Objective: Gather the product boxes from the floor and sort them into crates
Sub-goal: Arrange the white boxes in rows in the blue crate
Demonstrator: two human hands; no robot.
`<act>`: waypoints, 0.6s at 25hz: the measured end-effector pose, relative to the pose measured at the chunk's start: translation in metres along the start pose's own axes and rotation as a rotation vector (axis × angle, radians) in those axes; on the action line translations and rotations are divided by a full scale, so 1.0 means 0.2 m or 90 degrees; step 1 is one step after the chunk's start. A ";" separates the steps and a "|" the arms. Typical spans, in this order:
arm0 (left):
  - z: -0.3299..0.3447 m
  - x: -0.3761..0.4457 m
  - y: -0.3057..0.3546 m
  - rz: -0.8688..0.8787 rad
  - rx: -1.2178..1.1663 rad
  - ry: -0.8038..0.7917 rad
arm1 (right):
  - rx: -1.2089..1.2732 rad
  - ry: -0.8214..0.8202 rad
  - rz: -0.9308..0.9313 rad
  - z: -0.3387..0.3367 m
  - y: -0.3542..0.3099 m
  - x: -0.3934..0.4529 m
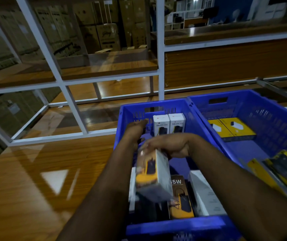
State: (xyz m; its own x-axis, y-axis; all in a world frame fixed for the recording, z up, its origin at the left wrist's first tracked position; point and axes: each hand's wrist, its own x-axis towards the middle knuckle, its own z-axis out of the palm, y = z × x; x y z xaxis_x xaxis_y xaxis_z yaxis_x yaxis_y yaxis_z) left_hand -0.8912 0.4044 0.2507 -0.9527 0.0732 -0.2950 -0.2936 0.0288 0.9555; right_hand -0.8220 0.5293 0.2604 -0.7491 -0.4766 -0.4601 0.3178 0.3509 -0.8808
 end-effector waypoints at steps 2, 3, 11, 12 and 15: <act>-0.01 -0.01 0.01 0.002 0.034 0.000 | 0.143 0.182 -0.021 -0.10 -0.01 0.01; -0.01 -0.03 0.00 -0.005 0.051 -0.020 | 0.200 0.259 -0.051 -0.13 -0.01 0.02; -0.03 -0.04 -0.03 -0.135 -0.037 -0.328 | 0.452 0.380 -0.247 -0.16 0.02 0.04; -0.03 -0.04 -0.03 -0.143 -0.042 -0.330 | 0.454 0.371 -0.240 -0.16 0.02 0.04; -0.02 -0.04 -0.03 -0.137 -0.041 -0.345 | 0.415 0.367 -0.247 -0.14 0.01 0.02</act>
State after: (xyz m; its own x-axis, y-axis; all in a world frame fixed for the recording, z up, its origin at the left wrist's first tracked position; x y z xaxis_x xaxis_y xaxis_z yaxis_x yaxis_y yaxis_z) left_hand -0.8820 0.3995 0.2483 -0.6998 0.5723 -0.4275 -0.4968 0.0401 0.8669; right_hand -0.8414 0.5512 0.2591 -0.9863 0.0667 -0.1508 0.1184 -0.3501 -0.9292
